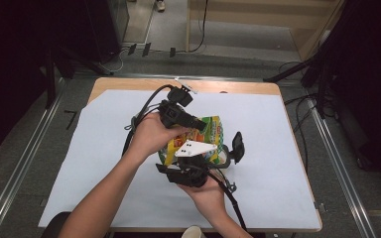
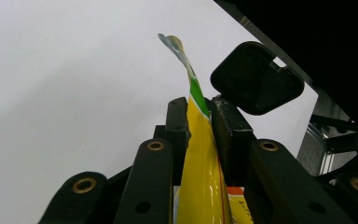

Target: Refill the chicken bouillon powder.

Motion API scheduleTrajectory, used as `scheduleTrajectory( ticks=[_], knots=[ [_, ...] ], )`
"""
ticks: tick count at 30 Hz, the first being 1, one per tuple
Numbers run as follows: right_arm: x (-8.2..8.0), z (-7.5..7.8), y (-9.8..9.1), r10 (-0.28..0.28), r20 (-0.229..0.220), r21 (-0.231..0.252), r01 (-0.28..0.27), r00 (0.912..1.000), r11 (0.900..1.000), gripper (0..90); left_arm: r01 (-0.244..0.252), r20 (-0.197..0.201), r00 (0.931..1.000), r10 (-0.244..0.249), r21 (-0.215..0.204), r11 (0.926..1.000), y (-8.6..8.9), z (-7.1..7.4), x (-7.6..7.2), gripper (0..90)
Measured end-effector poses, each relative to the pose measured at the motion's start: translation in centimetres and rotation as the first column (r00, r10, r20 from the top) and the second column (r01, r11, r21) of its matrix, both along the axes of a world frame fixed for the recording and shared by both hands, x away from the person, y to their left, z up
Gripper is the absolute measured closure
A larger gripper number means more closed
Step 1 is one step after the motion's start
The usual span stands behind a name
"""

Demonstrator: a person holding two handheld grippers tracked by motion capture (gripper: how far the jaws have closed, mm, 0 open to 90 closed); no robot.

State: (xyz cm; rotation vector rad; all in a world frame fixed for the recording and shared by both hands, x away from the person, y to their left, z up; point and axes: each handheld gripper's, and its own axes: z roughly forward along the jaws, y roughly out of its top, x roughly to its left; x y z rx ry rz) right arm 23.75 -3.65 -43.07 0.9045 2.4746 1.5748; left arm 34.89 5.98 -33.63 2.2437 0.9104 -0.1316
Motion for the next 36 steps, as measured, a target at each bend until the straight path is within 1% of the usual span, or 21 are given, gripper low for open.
scheduleTrajectory(
  ticks=[1, 2, 4, 5, 6, 7, 12, 15, 17, 19, 23, 24, 25, 29, 31, 32, 33, 35, 36],
  knots=[
    [-0.01, 0.01, -0.01, -0.001, 0.0, -0.001, 0.001, 1.0, 1.0, 65.4, 0.002, 0.002, 1.0, -0.002, 0.001, 1.0, 0.03, 0.07, -0.01, 77.7],
    [-0.14, 0.17, -0.04, -0.003, 0.008, -0.003, 0.003, 1.0, 1.0, 65.4, 0.0, 0.002, 1.0, 0.0, -0.009, 1.0, 0.04, 0.12, -0.07, 77.7],
    [-0.16, 0.21, -0.05, -0.004, 0.012, -0.003, 0.004, 0.9999, 1.0, 65.4, -0.001, 0.003, 1.0, 0.001, -0.006, 1.0, 0.04, 0.12, -0.09, 77.8],
    [-0.05, 0.03, -0.02, -0.001, -0.001, -0.002, 0.001, 1.0, 1.0, 65.4, -0.005, -0.001, 1.0, 0.005, 0.005, 1.0, -0.05, -0.14, -0.01, 77.8],
    [-0.05, 0.03, -0.02, -0.001, -0.001, -0.002, 0.001, 1.0, 1.0, 65.4, -0.005, -0.001, 1.0, 0.005, 0.005, 1.0, -0.05, -0.14, -0.01, 77.7],
    [0.11, -0.23, 0.03, -0.004, -0.011, -0.009, 0.004, 0.9999, 0.9999, 65.4, -0.005, -0.005, 1.0, 0.005, 0.007, 1.0, -0.03, -0.39, 0.15, 77.6],
    [0.09, -0.06, -0.07, -0.002, -0.012, -0.008, 0.002, 0.9999, 1.0, 65.4, -0.008, 0.0, 1.0, 0.008, -0.003, 1.0, -0.04, -0.22, 0.02, 77.7],
    [0.0, 0.01, -0.03, -0.002, -0.002, -0.006, 0.002, 1.0, 1.0, 65.4, -0.006, 0.01, 0.9999, 0.006, -0.002, 1.0, 0.01, -0.03, -0.11, 77.7],
    [-0.01, -0.13, 0.01, -0.002, -0.008, -0.007, 0.002, 1.0, 1.0, 65.3, -0.004, -0.001, 1.0, 0.004, 0.004, 1.0, -0.06, -0.28, 0.02, 77.7],
    [-0.01, -0.17, 0.01, -0.004, -0.009, -0.009, 0.003, 1.0, 1.0, 65.4, -0.006, -0.002, 1.0, 0.006, 0.002, 1.0, -0.07, -0.32, 0.03, 77.7],
    [-0.1, -0.06, -0.07, -0.004, 0.006, -0.009, 0.004, 1.0, 1.0, 65.4, -0.003, 0.01, 1.0, 0.003, -0.007, 1.0, -0.08, -0.05, -0.18, 77.6],
    [-0.1, -0.06, -0.07, -0.004, 0.006, -0.009, 0.004, 1.0, 1.0, 65.4, -0.002, 0.01, 0.9999, 0.002, 0.001, 1.0, -0.1, -0.05, -0.2, 77.6],
    [-0.05, -0.19, -0.03, 0.0, -0.003, -0.005, 0.0, 1.0, 1.0, 65.4, -0.001, 0.006, 1.0, 0.001, 0.01, 0.9999, -0.15, -0.23, -0.12, 77.6],
    [-0.03, -0.23, -0.05, -0.002, -0.003, -0.009, 0.002, 1.0, 1.0, 65.4, -0.004, 0.009, 1.0, 0.004, 0.002, 1.0, -0.12, -0.18, -0.13, 77.5],
    [-0.09, -0.12, -0.09, -0.003, 0.006, -0.004, 0.003, 1.0, 1.0, 65.5, -0.001, 0.017, 0.9999, 0.001, -0.003, 1.0, -0.14, 0.05, -0.3, 77.5],
    [-0.14, -0.09, -0.08, -0.003, 0.011, -0.004, 0.003, 0.9999, 1.0, 65.5, 0.001, 0.019, 0.9998, -0.001, 0.002, 1.0, -0.13, 0.11, -0.34, 77.5],
    [-0.14, -0.12, -0.04, -0.002, 0.008, -0.001, 0.002, 1.0, 1.0, 65.5, -0.001, 0.018, 0.9998, 0.001, 0.002, 1.0, -0.16, 0.08, -0.36, 77.5],
    [-0.1, -0.2, -0.02, 0.001, 0.003, 0.0, -0.001, 1.0, 1.0, 65.6, 0.0, 0.009, 1.0, 0.0, 0.014, 0.9999, -0.17, -0.14, -0.21, 77.5],
    [-0.09, -0.25, 0.01, 0.001, -0.001, -0.003, -0.001, 1.0, 1.0, 65.5, -0.001, 0.003, 1.0, 0.001, 0.011, 0.9999, -0.13, -0.23, -0.13, 77.3]
  ],
)
